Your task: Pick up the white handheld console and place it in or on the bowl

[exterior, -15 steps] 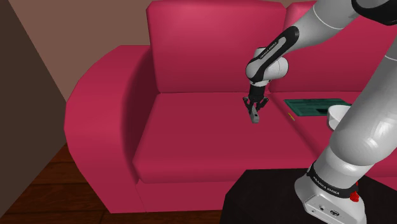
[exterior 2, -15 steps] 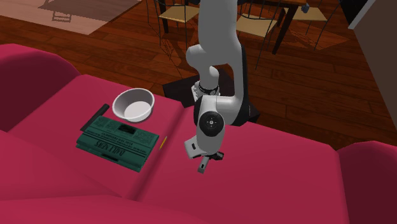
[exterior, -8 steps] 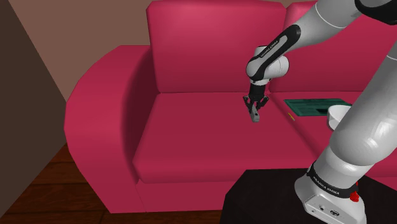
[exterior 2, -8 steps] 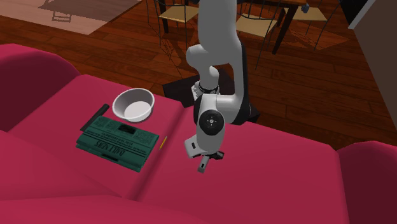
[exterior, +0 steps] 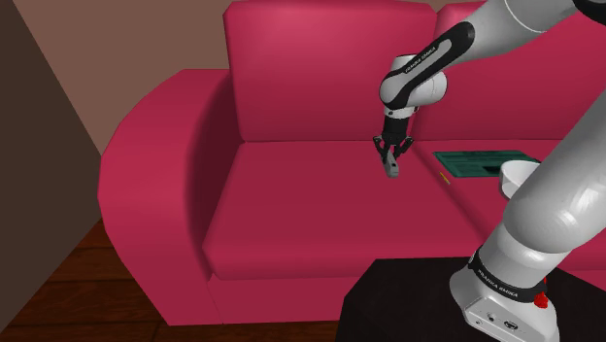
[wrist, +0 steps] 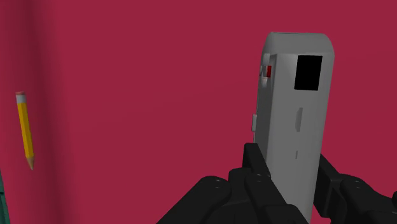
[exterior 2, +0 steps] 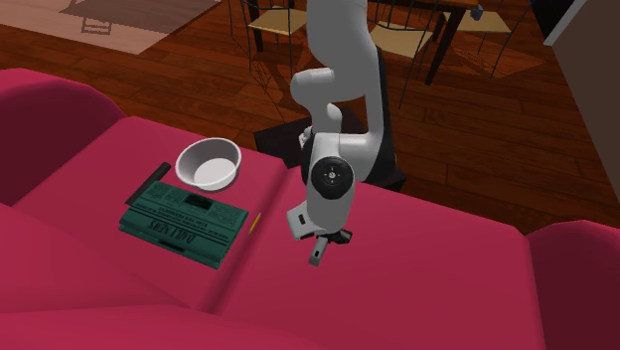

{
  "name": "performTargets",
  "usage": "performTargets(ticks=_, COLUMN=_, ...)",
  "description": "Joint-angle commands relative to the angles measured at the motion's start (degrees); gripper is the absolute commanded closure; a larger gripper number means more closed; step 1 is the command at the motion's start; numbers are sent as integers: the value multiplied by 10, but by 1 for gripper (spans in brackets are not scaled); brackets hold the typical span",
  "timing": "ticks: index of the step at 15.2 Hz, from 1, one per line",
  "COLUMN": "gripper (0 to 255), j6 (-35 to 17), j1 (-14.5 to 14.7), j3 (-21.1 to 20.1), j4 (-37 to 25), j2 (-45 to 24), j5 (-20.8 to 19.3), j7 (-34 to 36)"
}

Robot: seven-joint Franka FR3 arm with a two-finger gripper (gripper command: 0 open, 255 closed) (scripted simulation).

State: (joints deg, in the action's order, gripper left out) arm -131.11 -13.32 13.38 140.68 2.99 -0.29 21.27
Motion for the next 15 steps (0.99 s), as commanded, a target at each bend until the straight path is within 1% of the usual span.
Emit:
performTargets(ticks=1, gripper=255, j6=16, j1=0, j3=0, j4=-4, j2=12, j5=-4, j7=3)
performTargets(ticks=15, gripper=255, j6=132, j1=-1, j3=-5, j4=-53, j2=80, j5=-18, j7=16)
